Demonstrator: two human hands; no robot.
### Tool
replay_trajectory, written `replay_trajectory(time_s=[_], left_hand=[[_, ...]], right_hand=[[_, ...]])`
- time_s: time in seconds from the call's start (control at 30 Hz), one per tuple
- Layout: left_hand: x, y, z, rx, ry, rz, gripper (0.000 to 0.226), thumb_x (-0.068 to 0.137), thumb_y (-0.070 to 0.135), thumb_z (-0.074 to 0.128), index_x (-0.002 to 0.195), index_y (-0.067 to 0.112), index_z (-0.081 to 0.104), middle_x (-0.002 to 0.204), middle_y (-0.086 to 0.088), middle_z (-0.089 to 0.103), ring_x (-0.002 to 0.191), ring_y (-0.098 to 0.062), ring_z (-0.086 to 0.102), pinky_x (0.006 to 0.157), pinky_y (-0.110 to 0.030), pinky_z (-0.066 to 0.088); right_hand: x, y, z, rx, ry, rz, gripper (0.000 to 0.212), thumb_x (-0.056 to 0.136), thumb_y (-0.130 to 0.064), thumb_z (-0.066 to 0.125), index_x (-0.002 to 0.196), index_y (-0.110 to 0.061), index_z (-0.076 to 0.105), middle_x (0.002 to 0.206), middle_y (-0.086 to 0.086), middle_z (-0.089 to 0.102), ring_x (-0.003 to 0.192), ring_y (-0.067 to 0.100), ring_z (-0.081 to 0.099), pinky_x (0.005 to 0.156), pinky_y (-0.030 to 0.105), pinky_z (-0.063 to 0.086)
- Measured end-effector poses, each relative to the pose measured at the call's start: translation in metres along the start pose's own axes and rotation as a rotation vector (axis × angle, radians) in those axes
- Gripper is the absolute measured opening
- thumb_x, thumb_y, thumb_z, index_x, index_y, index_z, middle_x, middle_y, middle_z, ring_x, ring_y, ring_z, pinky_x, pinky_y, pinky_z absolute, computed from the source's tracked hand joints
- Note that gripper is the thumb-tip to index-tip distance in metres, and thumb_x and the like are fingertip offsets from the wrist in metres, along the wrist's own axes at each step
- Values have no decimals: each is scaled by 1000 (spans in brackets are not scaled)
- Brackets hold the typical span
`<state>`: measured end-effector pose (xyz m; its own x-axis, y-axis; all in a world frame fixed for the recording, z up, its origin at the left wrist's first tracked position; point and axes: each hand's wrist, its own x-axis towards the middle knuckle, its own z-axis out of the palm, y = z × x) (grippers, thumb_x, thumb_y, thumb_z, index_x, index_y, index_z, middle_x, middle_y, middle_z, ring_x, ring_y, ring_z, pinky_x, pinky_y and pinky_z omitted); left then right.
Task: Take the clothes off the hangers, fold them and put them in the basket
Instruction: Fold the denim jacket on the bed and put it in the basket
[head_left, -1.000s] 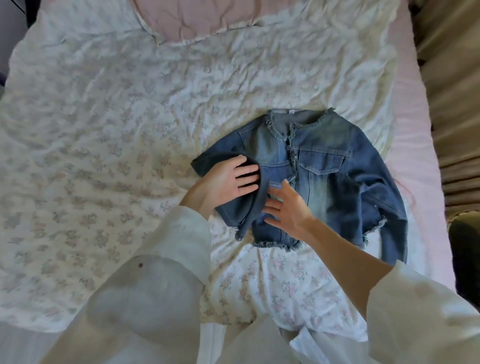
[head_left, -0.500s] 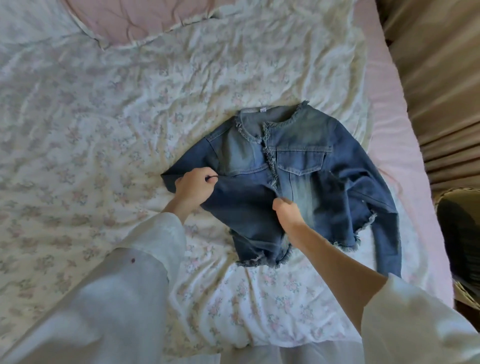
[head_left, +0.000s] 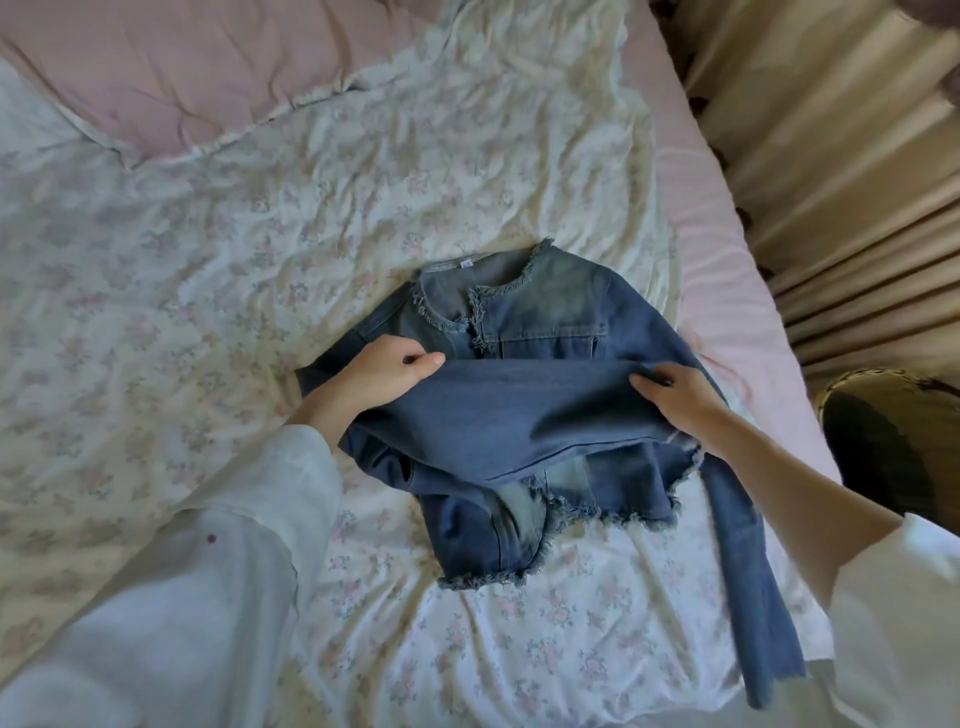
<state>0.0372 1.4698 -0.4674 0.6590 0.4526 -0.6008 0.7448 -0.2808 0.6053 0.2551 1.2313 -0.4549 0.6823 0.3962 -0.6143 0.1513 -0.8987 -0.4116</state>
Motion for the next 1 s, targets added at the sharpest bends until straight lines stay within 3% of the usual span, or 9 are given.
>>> replay_trajectory(time_s=[0.1, 0.27, 0.37, 0.43, 0.5, 0.57, 0.7, 0.8, 1.0], left_hand=[[12, 3, 13, 91, -30, -35, 44, 87, 49, 57, 63, 14, 47, 62, 1, 45, 61, -15, 45, 59, -31, 27], [28, 16, 16, 20, 63, -5, 31, 92, 34, 54, 71, 14, 45, 68, -1, 45, 67, -19, 45, 61, -31, 29], [39, 33, 19, 22, 253, 33, 22, 93, 32, 53, 81, 14, 49, 75, 0, 51, 74, -22, 51, 66, -33, 35], [43, 41, 23, 59, 427, 17, 20, 92, 33, 53, 101, 16, 52, 96, -1, 58, 95, -25, 56, 83, -38, 42], [45, 45, 36, 122, 513, -37, 38, 90, 35, 56, 122, 18, 48, 124, -4, 53, 119, -27, 47, 104, -45, 33], [34, 41, 61, 154, 609, -99, 48, 87, 33, 60, 130, 16, 45, 134, -8, 46, 129, -30, 37, 110, -48, 24], [-10, 20, 123, 116, 749, -258, 47, 81, 27, 67, 121, 7, 53, 128, -16, 49, 125, -37, 40, 106, -52, 26], [-40, 8, 157, 97, 804, -383, 49, 79, 28, 69, 119, 5, 53, 124, -19, 48, 120, -40, 41, 101, -52, 30], [-76, -9, 201, -231, 570, -782, 63, 81, 38, 67, 127, 7, 38, 132, -14, 40, 119, -37, 43, 93, -48, 41]], right_hand=[[9, 5, -9, 102, 188, -25, 23, 93, -28, 56, 100, -7, 61, 84, 8, 56, 59, 16, 46, 42, 13, 35], [36, 3, -17, 192, 292, 30, 32, 88, -32, 62, 111, -10, 57, 99, 5, 57, 92, 25, 53, 64, 27, 34], [63, 1, -31, 248, 359, 23, 32, 87, -34, 62, 107, -10, 57, 107, 14, 63, 97, 31, 57, 75, 32, 42], [77, 0, -38, 276, 389, 30, 37, 89, -32, 59, 118, -10, 53, 114, 13, 60, 94, 29, 58, 72, 30, 45], [86, 4, -41, 239, 373, 10, 45, 90, -25, 56, 131, -11, 43, 128, 13, 50, 101, 29, 56, 80, 33, 46], [80, 14, -30, 146, 344, -35, 46, 92, -17, 50, 135, -12, 38, 136, 12, 40, 115, 30, 50, 92, 38, 40], [43, 43, 17, 85, 326, -208, 37, 87, -7, 48, 124, -6, 48, 127, 17, 44, 115, 35, 46, 92, 45, 41], [11, 66, 48, 37, 296, -189, 34, 88, -13, 52, 121, -6, 50, 123, 15, 47, 116, 33, 44, 95, 47, 37], [-27, 109, 84, -238, 1, -115, 54, 89, -41, 55, 125, -3, 43, 125, 15, 46, 117, 33, 42, 95, 47, 39]])
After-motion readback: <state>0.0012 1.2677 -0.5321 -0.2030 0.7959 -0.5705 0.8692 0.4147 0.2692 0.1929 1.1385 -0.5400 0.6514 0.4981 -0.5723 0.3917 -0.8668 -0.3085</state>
